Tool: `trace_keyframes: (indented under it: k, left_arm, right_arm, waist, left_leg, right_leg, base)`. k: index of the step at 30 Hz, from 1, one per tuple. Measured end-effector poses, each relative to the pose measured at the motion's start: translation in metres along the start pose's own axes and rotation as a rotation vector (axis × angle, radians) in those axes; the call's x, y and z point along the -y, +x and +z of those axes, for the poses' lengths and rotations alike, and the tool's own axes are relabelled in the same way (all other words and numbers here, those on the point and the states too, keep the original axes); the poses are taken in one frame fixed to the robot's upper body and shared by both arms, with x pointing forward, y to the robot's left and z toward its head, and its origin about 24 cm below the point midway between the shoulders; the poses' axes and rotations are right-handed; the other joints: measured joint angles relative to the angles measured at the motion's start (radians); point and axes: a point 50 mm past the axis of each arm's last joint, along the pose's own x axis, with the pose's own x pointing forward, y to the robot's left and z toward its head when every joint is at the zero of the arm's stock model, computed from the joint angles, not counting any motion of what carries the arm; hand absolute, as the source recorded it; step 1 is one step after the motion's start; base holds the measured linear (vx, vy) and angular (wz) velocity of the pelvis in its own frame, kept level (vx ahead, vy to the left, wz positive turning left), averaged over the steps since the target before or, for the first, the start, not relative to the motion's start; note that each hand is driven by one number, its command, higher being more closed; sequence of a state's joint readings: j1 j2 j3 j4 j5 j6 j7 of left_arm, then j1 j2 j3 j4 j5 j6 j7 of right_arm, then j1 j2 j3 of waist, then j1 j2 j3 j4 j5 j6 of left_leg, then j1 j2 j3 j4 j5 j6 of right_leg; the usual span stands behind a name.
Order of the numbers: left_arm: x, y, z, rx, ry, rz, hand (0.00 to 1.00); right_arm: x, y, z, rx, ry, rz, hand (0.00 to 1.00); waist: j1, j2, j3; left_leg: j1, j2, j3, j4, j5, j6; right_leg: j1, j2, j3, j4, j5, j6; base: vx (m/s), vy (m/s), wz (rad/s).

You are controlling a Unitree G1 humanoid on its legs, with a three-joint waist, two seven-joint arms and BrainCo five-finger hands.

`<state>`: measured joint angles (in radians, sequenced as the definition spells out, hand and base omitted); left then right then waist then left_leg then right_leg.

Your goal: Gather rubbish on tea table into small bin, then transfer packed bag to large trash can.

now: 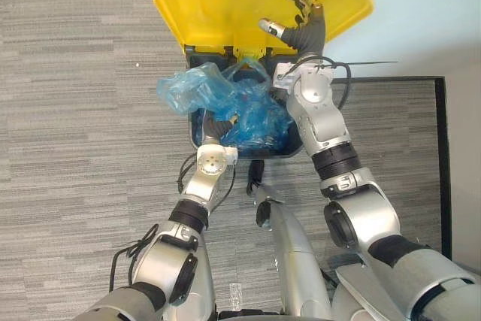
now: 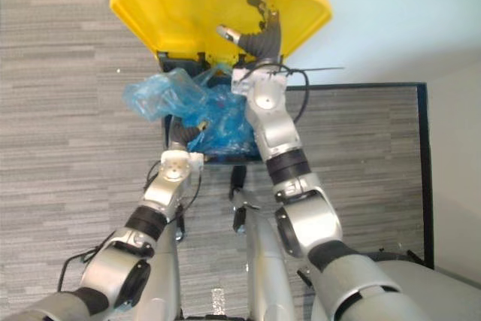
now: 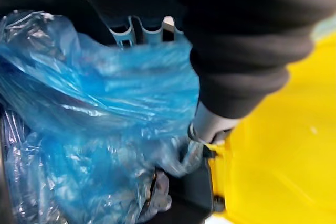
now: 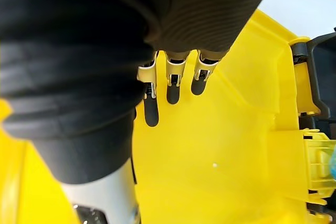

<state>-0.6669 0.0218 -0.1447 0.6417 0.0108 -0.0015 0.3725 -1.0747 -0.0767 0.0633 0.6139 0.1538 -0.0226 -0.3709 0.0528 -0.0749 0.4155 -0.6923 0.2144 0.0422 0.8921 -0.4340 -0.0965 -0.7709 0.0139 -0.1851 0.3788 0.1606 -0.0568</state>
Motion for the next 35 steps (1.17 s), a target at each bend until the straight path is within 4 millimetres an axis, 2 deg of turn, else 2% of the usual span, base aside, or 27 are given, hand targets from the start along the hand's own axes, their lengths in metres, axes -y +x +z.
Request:
trace_keyframes:
  k: [3, 5, 6, 8, 9, 11, 12, 14, 15, 16, 17, 18, 19, 20, 21, 22, 23, 24, 26, 27, 29, 33, 35]
  left_arm:
    - [-0.001, -0.005, -0.011, -0.023, 0.028, -0.016, 0.00]
    - [-0.004, -0.014, -0.031, -0.080, 0.037, -0.025, 0.00]
    - [-0.005, -0.017, -0.035, -0.093, 0.038, -0.027, 0.00]
    - [-0.011, -0.034, -0.064, -0.178, 0.046, -0.032, 0.00]
    - [-0.011, -0.038, -0.069, -0.196, 0.046, -0.033, 0.00]
    - [-0.018, -0.065, -0.102, -0.302, 0.035, -0.038, 0.00]
    - [-0.025, -0.080, -0.119, -0.364, 0.028, -0.023, 0.00]
    - [-0.033, -0.100, -0.139, -0.444, 0.015, 0.006, 0.00]
    - [-0.043, -0.120, -0.161, -0.551, -0.014, 0.058, 0.00]
    - [-0.048, -0.133, -0.174, -0.615, -0.036, 0.090, 0.00]
    - [-0.051, -0.141, -0.181, -0.650, -0.044, 0.108, 0.00]
    - [-0.060, -0.165, -0.199, -0.751, -0.048, 0.146, 0.00]
    - [-0.062, -0.174, -0.205, -0.787, -0.046, 0.154, 0.00]
    - [-0.066, -0.193, -0.217, -0.858, -0.044, 0.167, 0.00]
    - [-0.070, -0.202, -0.222, -0.894, -0.051, 0.182, 0.00]
    - [-0.073, -0.204, -0.224, -0.905, -0.053, 0.193, 0.00]
    - [-0.072, -0.208, -0.227, -0.936, -0.069, 0.203, 0.00]
    - [-0.072, -0.211, -0.229, -0.951, -0.070, 0.207, 0.00]
    - [-0.067, -0.224, -0.236, -1.017, -0.117, 0.236, 0.00]
    - [-0.067, -0.224, -0.237, -1.022, -0.120, 0.241, 0.00]
    - [-0.062, -0.224, -0.239, -1.053, -0.128, 0.231, 0.00]
    - [-0.062, -0.231, -0.242, -1.081, -0.124, 0.230, 0.00]
    - [-0.063, -0.236, -0.243, -1.093, -0.122, 0.234, 0.00]
  right_arm:
    - [0.001, -0.004, -0.011, -0.027, -0.038, 0.012, 0.00]
    - [0.004, -0.016, -0.035, -0.095, -0.046, 0.022, 0.00]
    - [0.005, -0.019, -0.039, -0.108, -0.048, 0.024, 0.00]
    - [0.010, -0.037, -0.067, -0.189, -0.074, 0.030, 0.00]
    - [0.012, -0.040, -0.072, -0.206, -0.076, 0.027, 0.00]
    - [0.027, -0.065, -0.105, -0.309, -0.124, 0.016, 0.00]
    - [0.033, -0.082, -0.122, -0.372, -0.148, 0.014, 0.00]
    - [0.040, -0.106, -0.142, -0.442, -0.169, 0.012, 0.00]
    - [0.050, -0.142, -0.168, -0.552, -0.200, 0.012, 0.00]
    - [0.055, -0.164, -0.181, -0.622, -0.218, 0.016, 0.00]
    - [0.058, -0.176, -0.188, -0.660, -0.225, 0.018, 0.00]
    - [0.066, -0.223, -0.208, -0.801, -0.228, 0.014, 0.00]
    - [0.069, -0.238, -0.214, -0.843, -0.239, 0.018, 0.00]
    - [0.075, -0.269, -0.224, -0.935, -0.250, 0.017, 0.00]
    - [0.083, -0.298, -0.232, -1.028, -0.271, 0.007, 0.00]
    - [0.086, -0.308, -0.235, -1.067, -0.270, -0.007, 0.00]
    - [0.100, -0.333, -0.241, -1.164, -0.285, -0.056, 0.00]
    - [0.105, -0.342, -0.243, -1.200, -0.287, -0.079, 0.00]
    - [0.126, -0.384, -0.245, -1.346, -0.300, -0.186, 0.00]
    - [0.130, -0.386, -0.245, -1.354, -0.303, -0.199, 0.00]
    - [0.142, -0.395, -0.245, -1.401, -0.325, -0.242, 0.00]
    - [0.150, -0.411, -0.244, -1.465, -0.293, -0.327, 0.00]
    - [0.151, -0.422, -0.244, -1.511, -0.280, -0.349, 0.00]
  waist:
    - [0.002, 0.000, -0.001]
    - [0.009, 0.000, -0.001]
    - [0.009, 0.000, -0.001]
    - [0.015, 0.002, -0.003]
    - [0.015, 0.002, -0.003]
    - [0.014, 0.005, -0.004]
    - [0.015, 0.004, -0.006]
    - [0.019, 0.007, -0.026]
    - [0.017, 0.010, -0.037]
    - [0.018, 0.023, -0.057]
    - [0.018, 0.028, -0.065]
    - [0.005, 0.032, -0.108]
    - [0.005, 0.034, -0.119]
    - [0.006, 0.031, -0.156]
    - [0.007, 0.021, -0.203]
    - [0.007, 0.015, -0.210]
    - [0.008, 0.027, -0.223]
    - [0.009, 0.032, -0.234]
    - [0.008, 0.040, -0.281]
    - [0.008, 0.040, -0.286]
    - [0.004, 0.022, -0.300]
    - [-0.003, 0.026, -0.310]
    - [-0.004, 0.030, -0.344]
  left_leg:
    - [0.058, 0.000, 0.000, -0.011, -0.009, 0.010]
    - [0.110, -0.007, -0.001, -0.034, -0.009, 0.010]
    - [0.122, -0.010, -0.001, -0.040, -0.009, 0.010]
    - [0.179, -0.019, 0.002, -0.064, -0.006, 0.008]
    - [0.190, -0.021, 0.003, -0.069, -0.005, 0.008]
    - [0.254, -0.036, 0.013, -0.093, -0.005, 0.008]
    - [0.290, -0.036, 0.026, -0.106, -0.006, 0.009]
    - [0.315, -0.043, 0.041, -0.116, -0.001, 0.004]
    - [0.367, -0.050, 0.059, -0.164, 0.020, 0.017]
    - [0.390, -0.034, 0.080, -0.225, 0.053, 0.028]
    - [0.407, -0.031, 0.087, -0.255, 0.069, 0.025]
    - [0.471, -0.032, 0.090, -0.362, 0.121, 0.016]
    - [0.495, -0.030, 0.089, -0.392, 0.134, 0.013]
    - [0.526, -0.026, 0.092, -0.431, 0.149, 0.002]
    - [0.521, -0.022, 0.092, -0.439, 0.154, -0.006]
    - [0.524, -0.023, 0.092, -0.440, 0.155, -0.009]
    - [0.538, -0.018, 0.091, -0.467, 0.164, -0.024]
    - [0.543, -0.012, 0.092, -0.486, 0.173, -0.025]
    - [0.608, -0.005, 0.129, -0.616, 0.238, -0.001]
    - [0.613, -0.006, 0.140, -0.633, 0.247, -0.003]
    - [0.629, -0.034, 0.174, -0.676, 0.280, -0.046]
    - [0.680, -0.053, 0.160, -0.740, 0.316, -0.039]
    - [0.687, -0.063, 0.145, -0.789, 0.345, -0.030]
  right_leg:
    - [0.056, -0.003, 0.001, -0.001, -0.016, 0.008]
    - [0.103, -0.010, 0.000, -0.002, -0.026, 0.008]
    - [0.111, -0.012, 0.000, -0.002, -0.027, 0.008]
    - [0.153, -0.019, 0.000, 0.002, -0.040, 0.010]
    - [0.162, -0.020, 0.000, 0.002, -0.042, 0.011]
    - [0.202, -0.033, 0.005, 0.027, -0.058, 0.007]
    - [0.218, -0.040, 0.015, 0.049, -0.075, 0.017]
    - [0.222, -0.046, 0.032, 0.064, -0.081, 0.029]
    - [0.248, -0.055, 0.040, 0.047, -0.044, 0.082]
    - [0.261, -0.050, 0.038, 0.019, -0.012, 0.123]
    - [0.257, -0.056, 0.030, 0.075, -0.031, 0.111]
    - [0.266, -0.091, 0.033, 0.342, -0.173, 0.055]
    - [0.288, -0.105, 0.038, 0.396, -0.200, 0.062]
    - [0.352, -0.131, 0.063, 0.454, -0.253, 0.071]
    - [0.399, -0.149, 0.090, 0.447, -0.302, 0.095]
    - [0.411, -0.148, 0.091, 0.429, -0.316, 0.112]
    - [0.433, -0.124, 0.084, 0.392, -0.321, 0.112]
    - [0.443, -0.112, 0.088, 0.368, -0.321, 0.112]
    - [0.516, -0.077, 0.088, 0.190, -0.325, 0.108]
    - [0.524, -0.075, 0.087, 0.165, -0.327, 0.106]
    - [0.565, -0.090, 0.094, 0.033, -0.387, 0.083]
    - [0.605, -0.104, 0.082, 0.018, -0.387, 0.099]
    - [0.617, -0.105, 0.072, -0.031, -0.374, 0.114]
  base:
    - [-0.09, -0.026, 0.06]
    - [-0.09, -0.018, 0.11]
    - [-0.08, -0.019, 0.13]
    - [-0.05, -0.012, 0.07]
    - [-0.04, 0.015, 0.05]
    - [-0.01, 0.010, 0.03]
    - [0.00, 0.007, -0.06]
    - [0.02, 0.019, -0.16]
    - [0.01, 0.025, -0.25]
    - [-0.01, 0.009, -0.24]
    - [0.01, 0.006, -0.11]
    - [0.04, 0.006, -0.01]
    - [0.08, -0.013, -0.01]
    - [0.07, -0.094, -0.01]
    - [0.06, -0.131, -0.04]
    - [0.02, -0.175, -0.06]
    - [-0.01, -0.127, -0.11]
    - [-0.02, -0.125, -0.25]
    - [0.01, -0.104, -0.46]
    - [-0.04, -0.107, -0.60]
    - [-0.12, -0.086, -0.48]
    - [-0.13, -0.018, 0.15]
    - [-0.07, 0.019, 0.22]
